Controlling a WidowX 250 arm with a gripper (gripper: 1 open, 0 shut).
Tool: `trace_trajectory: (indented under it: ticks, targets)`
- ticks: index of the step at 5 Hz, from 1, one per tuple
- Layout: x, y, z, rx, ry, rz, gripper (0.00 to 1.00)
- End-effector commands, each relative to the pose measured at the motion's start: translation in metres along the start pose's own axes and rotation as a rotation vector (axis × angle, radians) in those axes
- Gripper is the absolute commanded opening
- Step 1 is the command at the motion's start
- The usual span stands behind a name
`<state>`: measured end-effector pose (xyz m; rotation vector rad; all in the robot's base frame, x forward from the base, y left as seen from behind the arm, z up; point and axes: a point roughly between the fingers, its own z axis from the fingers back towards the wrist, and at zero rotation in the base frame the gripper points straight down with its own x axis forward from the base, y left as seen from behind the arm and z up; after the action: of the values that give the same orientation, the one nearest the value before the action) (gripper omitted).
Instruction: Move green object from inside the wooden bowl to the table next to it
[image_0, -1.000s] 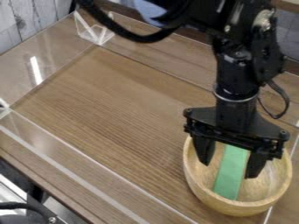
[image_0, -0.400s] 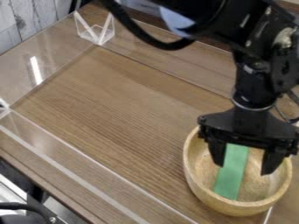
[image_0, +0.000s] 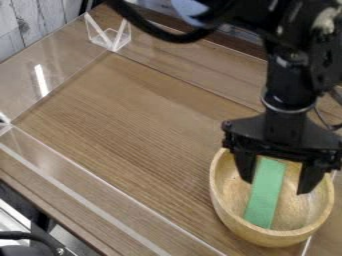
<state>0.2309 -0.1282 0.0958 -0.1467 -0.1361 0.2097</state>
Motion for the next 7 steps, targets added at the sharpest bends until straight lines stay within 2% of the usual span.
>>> trace_trajectory:
  ticks: [1, 2, 4, 7]
  targets:
    - [0.011, 0.008, 0.010, -0.035, -0.028, -0.028, 1.00]
    - [0.011, 0.014, 0.006, -0.040, -0.014, -0.046, 1.00]
    - [0.029, 0.011, 0.010, -0.054, -0.007, -0.076, 1.00]
    - [0.017, -0.001, -0.019, 0.000, 0.020, 0.032, 1.00]
